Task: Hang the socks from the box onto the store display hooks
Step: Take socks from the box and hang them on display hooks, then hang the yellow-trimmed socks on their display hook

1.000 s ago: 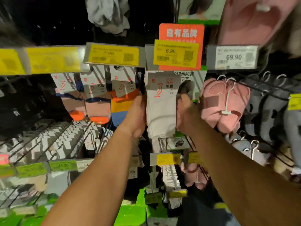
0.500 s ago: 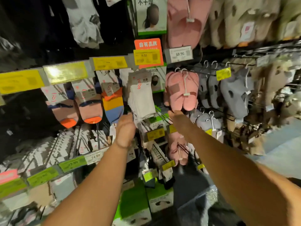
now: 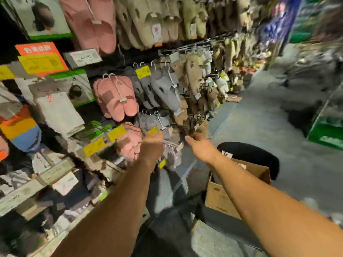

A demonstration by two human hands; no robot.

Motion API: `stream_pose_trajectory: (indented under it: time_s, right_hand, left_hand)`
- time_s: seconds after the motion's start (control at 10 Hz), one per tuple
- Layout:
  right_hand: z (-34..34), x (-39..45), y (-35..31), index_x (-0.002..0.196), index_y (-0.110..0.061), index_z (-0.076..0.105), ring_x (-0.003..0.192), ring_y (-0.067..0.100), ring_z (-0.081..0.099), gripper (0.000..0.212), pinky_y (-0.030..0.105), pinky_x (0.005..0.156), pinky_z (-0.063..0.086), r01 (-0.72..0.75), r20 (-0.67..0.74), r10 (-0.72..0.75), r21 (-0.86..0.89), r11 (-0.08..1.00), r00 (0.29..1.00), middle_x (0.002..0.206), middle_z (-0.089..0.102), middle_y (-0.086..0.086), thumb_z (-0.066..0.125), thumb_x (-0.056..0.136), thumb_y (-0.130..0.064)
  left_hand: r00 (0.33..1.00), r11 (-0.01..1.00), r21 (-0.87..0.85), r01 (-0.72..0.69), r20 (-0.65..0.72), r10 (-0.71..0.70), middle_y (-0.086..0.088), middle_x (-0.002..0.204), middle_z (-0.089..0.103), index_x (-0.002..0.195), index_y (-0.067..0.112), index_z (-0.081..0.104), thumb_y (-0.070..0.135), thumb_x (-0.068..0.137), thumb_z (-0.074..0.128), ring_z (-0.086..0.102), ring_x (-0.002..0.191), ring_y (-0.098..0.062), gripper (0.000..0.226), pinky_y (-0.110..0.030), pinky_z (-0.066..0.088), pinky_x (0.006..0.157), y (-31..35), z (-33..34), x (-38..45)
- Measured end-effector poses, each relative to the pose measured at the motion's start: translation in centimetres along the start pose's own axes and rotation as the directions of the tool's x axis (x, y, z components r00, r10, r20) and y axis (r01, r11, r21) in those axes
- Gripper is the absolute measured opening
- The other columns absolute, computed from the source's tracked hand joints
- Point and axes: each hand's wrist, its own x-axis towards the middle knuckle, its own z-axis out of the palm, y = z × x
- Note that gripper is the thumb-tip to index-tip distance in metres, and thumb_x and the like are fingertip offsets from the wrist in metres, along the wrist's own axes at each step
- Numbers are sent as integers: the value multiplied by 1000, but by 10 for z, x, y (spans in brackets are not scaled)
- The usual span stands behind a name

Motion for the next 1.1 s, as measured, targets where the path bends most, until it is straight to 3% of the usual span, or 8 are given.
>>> stream_pose_trajectory:
  time_s: [0.1, 0.2, 0.3, 0.5, 0.6, 0.9, 1.0, 1.1]
  right_hand:
    - [-66, -21, 71, 139, -9, 46, 121, 32, 54, 50, 33, 89, 40, -162, -114, 158, -26, 986, 981, 133, 57, 12, 41, 103, -43]
    - [-115, -41, 123, 148, -5, 38, 136, 31, 44, 58, 31, 103, 35, -277, -204, 271, -3, 961, 941, 150, 45, 14, 41, 104, -43]
    - [-161, -65, 182, 145, -7, 43, 136, 32, 42, 53, 35, 109, 33, -398, -245, 396, 42, 916, 885, 151, 43, 15, 38, 105, -41]
    - [-175, -55, 247, 138, -14, 48, 102, 21, 54, 45, 29, 85, 37, -450, -205, 475, 159, 879, 856, 124, 60, 6, 39, 105, -42]
    - [-165, -21, 278, 134, -16, 52, 112, 25, 59, 45, 36, 96, 44, -493, -152, 532, 232, 838, 833, 126, 63, 5, 42, 102, -45]
    - [-129, 82, 361, 140, -6, 45, 119, 32, 54, 38, 33, 90, 40, -665, -54, 681, 172, 727, 730, 136, 52, 17, 31, 108, -21]
    - [-118, 120, 387, 128, -4, 58, 119, 34, 57, 42, 35, 90, 44, -735, 7, 743, 152, 661, 669, 117, 63, 14, 45, 102, -35]
    - [-103, 152, 419, 109, -10, 61, 94, 27, 57, 33, 29, 73, 42, -746, 63, 749, 170, 644, 660, 101, 60, 7, 43, 102, -37]
  left_hand:
    - [975, 999, 38, -26, 220, 17, -18, 59, 62, 76, 1, 74, -1, 73, 43, 65, 54, -30, 31, -22, 47, 48, 60, 82, -6]
    - [929, 980, -90, 176, 346, -135, -9, 75, 62, 92, 2, 69, 0, 98, 46, 59, 67, -19, 24, -24, 44, 60, 117, 121, -22]
    - [762, 900, -83, 428, 569, -310, -32, 120, 63, 117, -5, 62, 32, 107, 43, 59, 117, -42, 42, -41, 45, 98, 146, 185, -37]
    - [652, 793, -114, 599, 644, -400, -18, 127, 61, 130, 3, 61, 34, 107, 46, 55, 105, -28, 42, -30, 37, 85, 159, 262, -49]
    - [575, 764, -64, 642, 699, -425, -22, 138, 58, 133, -4, 57, 23, 107, 47, 55, 127, -36, 39, -24, 42, 75, 148, 294, -41]
    - [337, 618, 116, 777, 753, -565, -19, 134, 59, 137, 4, 54, 23, 106, 51, 56, 119, -33, 36, -38, 43, 97, 82, 422, -10]
    - [231, 533, 100, 840, 824, -518, -8, 132, 61, 128, 7, 59, 15, 105, 51, 56, 119, -23, 26, -38, 43, 105, 60, 463, -3]
    - [165, 469, 135, 873, 824, -542, -5, 120, 66, 124, 13, 64, 14, 104, 49, 58, 115, -22, 25, -36, 44, 104, 42, 497, 2]
